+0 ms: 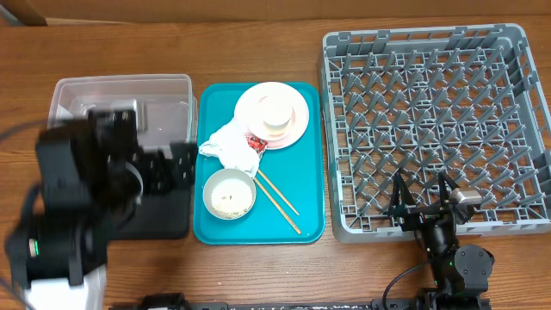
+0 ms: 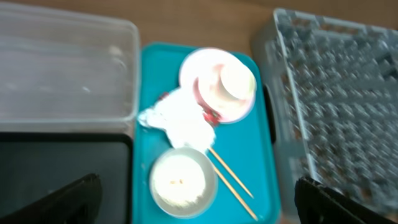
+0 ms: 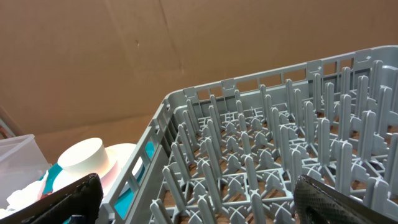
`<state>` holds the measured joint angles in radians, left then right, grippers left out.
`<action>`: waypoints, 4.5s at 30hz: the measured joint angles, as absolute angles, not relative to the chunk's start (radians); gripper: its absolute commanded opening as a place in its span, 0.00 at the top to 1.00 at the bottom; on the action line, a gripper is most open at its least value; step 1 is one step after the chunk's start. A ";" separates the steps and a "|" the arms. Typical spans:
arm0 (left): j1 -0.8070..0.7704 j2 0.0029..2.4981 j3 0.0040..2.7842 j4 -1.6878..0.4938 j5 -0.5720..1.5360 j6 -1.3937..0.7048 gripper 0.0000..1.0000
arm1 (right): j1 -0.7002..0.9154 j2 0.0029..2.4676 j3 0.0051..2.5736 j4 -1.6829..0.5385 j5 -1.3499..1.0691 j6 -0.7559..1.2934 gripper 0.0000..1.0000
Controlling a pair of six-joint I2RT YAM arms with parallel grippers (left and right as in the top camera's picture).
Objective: Sort waste into correct bins and load items into the dishwasher
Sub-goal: 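Reach the left gripper to the white tissue on the teal tray and grasp it, then carry the tissue with the left gripper into the clear plastic bin and release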
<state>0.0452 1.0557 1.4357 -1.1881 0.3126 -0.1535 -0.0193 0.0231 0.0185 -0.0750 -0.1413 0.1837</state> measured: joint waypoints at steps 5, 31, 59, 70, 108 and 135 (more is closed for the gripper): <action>0.045 1.212 1.523 -1.231 0.408 -0.147 0.05 | -0.019 0.023 0.019 -0.075 -0.141 0.183 0.00; -0.308 1.603 1.431 -1.051 0.087 -0.446 0.52 | -0.019 0.023 0.019 -0.075 -0.141 0.183 0.00; -0.315 1.980 1.427 -0.990 0.040 -0.578 0.73 | -0.019 0.023 0.019 -0.075 -0.141 0.184 0.00; -0.315 1.984 1.432 -0.997 0.041 -0.564 0.96 | -0.019 0.023 0.019 -0.075 -0.141 0.183 0.00; 0.106 1.930 1.899 -1.296 -0.171 -0.487 0.96 | -0.019 0.023 0.019 -0.075 -0.141 0.183 0.00; 0.116 1.930 1.669 -1.120 -0.047 -0.405 0.44 | -0.019 0.023 0.019 -0.075 -0.141 0.183 0.00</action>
